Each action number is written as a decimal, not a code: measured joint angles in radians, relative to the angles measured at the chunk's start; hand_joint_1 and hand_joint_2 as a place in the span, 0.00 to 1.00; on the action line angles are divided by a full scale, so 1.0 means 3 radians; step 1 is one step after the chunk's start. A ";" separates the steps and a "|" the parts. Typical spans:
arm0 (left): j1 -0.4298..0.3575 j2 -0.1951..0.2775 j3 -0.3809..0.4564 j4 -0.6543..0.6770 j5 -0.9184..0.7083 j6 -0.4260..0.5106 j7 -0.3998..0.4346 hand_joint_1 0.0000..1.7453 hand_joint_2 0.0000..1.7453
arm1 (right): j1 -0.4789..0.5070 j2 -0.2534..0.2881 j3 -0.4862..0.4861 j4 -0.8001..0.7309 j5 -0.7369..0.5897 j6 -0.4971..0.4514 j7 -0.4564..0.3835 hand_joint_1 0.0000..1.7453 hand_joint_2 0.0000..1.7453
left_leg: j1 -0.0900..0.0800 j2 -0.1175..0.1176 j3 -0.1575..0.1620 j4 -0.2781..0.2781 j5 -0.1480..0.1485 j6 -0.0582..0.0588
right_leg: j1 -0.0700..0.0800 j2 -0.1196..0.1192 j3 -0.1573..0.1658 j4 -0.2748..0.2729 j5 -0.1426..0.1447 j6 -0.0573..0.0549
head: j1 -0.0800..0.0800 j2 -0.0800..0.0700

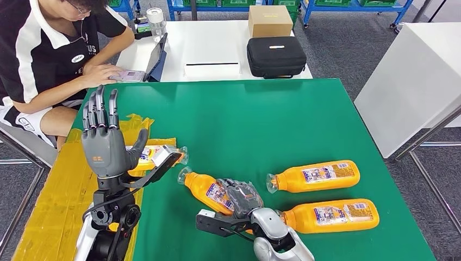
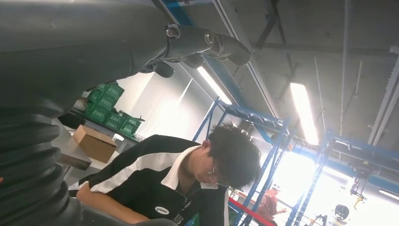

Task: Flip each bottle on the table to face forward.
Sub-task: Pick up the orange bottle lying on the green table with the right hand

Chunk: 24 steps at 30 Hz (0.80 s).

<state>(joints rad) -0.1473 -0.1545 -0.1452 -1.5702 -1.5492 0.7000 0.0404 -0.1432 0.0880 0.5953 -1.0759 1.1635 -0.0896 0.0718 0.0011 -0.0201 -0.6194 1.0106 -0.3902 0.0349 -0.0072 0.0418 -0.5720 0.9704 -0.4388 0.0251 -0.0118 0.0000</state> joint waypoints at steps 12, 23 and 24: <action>-0.0001 -0.0045 0.0025 0.0001 0.0115 0.0000 -0.0140 0.00 1.00 | 0.0004 0.0005 -0.0004 -0.0006 -0.0042 -0.0011 0.0063 1.00 1.00 | 0.0000 0.0000 0.0000 0.0000 0.0000 0.0000 | 0.0000 0.0000 0.0000 0.0000 0.0000 0.0000 | 0.0000 0.0000; -0.0001 -0.0060 0.0038 0.0003 0.0149 0.0000 -0.0188 0.00 1.00 | 0.0004 0.0005 -0.0007 -0.0007 -0.0051 -0.0010 0.0076 1.00 1.00 | 0.0000 0.0000 0.0000 0.0000 0.0000 0.0000 | 0.0000 0.0000 0.0000 0.0000 -0.0001 0.0000 | 0.0000 0.0000; -0.0001 -0.0061 0.0039 0.0003 0.0152 0.0000 -0.0191 0.00 1.00 | 0.0004 0.0005 -0.0008 -0.0007 -0.0052 -0.0010 0.0077 1.00 1.00 | 0.0000 0.0000 0.0000 0.0000 0.0000 0.0000 | 0.0000 0.0000 0.0000 0.0000 -0.0001 0.0000 | 0.0000 0.0000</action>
<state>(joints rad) -0.1476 -0.1728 -0.1335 -1.5694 -1.5037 0.7000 -0.0168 -0.1419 0.0896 0.5930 -1.0780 1.1480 -0.0927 0.0949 0.0011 -0.0200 -0.6194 1.0106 -0.3902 0.0349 -0.0072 0.0417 -0.5720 0.9704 -0.4389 0.0251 -0.0118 0.0000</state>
